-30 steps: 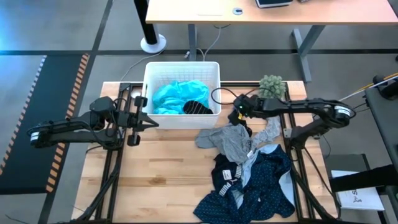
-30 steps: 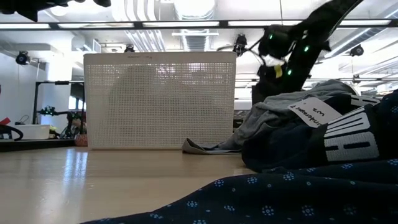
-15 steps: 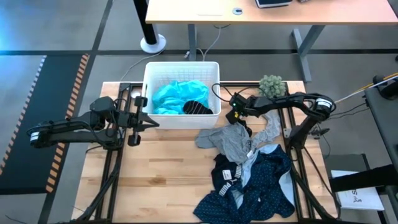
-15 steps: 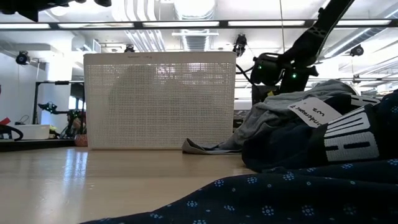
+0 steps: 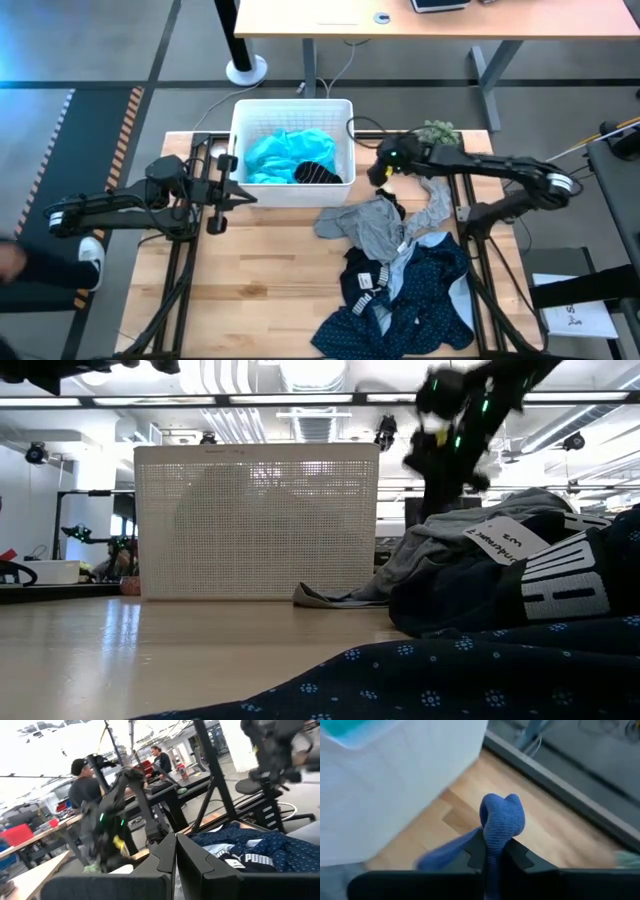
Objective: Sort clothes
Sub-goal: Put the top purple sock into the bin, then put the gray shirt into the bin, then put the black sock into the bin
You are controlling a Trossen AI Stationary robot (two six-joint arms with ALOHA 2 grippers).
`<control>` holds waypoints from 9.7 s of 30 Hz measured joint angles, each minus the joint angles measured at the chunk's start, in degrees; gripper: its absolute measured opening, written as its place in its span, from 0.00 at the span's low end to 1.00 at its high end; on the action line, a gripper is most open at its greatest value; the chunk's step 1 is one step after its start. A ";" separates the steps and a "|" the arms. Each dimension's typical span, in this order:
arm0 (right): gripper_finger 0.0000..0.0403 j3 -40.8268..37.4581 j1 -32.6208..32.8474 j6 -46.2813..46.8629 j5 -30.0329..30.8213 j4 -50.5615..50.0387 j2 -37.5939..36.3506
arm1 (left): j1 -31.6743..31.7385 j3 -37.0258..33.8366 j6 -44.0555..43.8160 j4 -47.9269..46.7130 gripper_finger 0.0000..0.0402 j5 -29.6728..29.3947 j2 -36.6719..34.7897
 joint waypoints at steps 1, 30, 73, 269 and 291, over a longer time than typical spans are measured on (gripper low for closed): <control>0.02 1.15 0.76 -0.11 0.84 -1.22 -1.46 | 0.00 0.00 0.00 -0.05 0.00 -0.49 -0.01; 0.06 31.82 13.58 -17.12 1.06 10.41 10.92 | 0.00 0.00 0.15 0.44 0.00 -0.80 -0.02; 0.01 8.48 23.57 13.96 11.36 -23.31 0.43 | 0.00 0.00 -0.31 0.19 0.00 -0.77 -0.63; 0.38 82.09 5.59 -24.32 -9.45 -48.09 35.71 | 0.00 -0.02 -4.24 3.07 0.00 -15.70 -2.13; 0.00 39.65 6.67 -10.09 -5.90 -38.62 6.57 | 0.00 -0.02 -7.20 -1.93 0.00 -15.70 -3.41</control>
